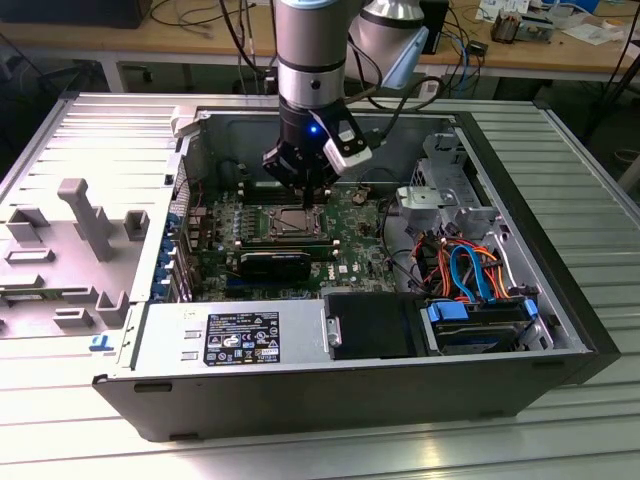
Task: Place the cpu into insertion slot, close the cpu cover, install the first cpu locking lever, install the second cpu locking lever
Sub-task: 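Install the second cpu locking lever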
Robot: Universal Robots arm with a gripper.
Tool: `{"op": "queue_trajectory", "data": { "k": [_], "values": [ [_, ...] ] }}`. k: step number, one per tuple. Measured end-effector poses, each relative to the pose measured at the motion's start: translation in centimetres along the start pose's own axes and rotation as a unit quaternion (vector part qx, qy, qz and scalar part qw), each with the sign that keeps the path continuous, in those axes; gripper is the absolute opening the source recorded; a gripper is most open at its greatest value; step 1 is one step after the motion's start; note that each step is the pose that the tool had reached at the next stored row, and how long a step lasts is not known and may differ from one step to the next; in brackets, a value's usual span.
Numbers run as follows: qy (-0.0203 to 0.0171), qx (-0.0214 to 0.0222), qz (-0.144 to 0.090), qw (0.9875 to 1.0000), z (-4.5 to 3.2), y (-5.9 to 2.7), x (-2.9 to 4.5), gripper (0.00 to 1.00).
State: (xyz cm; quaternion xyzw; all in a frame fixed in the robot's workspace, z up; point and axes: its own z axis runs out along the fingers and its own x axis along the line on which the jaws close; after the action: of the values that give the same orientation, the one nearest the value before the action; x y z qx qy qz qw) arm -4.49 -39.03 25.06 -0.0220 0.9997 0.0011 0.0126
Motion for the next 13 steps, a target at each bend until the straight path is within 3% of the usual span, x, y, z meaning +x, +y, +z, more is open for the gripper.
{"op": "queue_trajectory", "data": {
  "k": [13],
  "values": [
    [0.0, 0.0, 0.0, 1.0, 0.0, -0.54, 0.02, 0.11]
  ]
}}
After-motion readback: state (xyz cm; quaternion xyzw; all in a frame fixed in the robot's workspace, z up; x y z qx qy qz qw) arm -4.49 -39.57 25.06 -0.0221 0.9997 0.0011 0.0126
